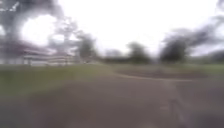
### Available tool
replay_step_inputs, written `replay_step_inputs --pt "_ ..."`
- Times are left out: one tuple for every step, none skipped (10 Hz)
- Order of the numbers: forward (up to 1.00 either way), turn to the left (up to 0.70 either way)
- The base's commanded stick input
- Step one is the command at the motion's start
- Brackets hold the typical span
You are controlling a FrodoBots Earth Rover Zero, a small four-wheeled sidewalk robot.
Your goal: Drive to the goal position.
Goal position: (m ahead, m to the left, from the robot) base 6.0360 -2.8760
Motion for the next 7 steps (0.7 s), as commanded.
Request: replay_step_inputs --pt "0.7 0.0" --pt "0.7 0.0" --pt "0.7 0.0" --pt "0.7 0.0" --pt "0.7 0.0" --pt "0.7 0.0" --pt "0.7 0.0"
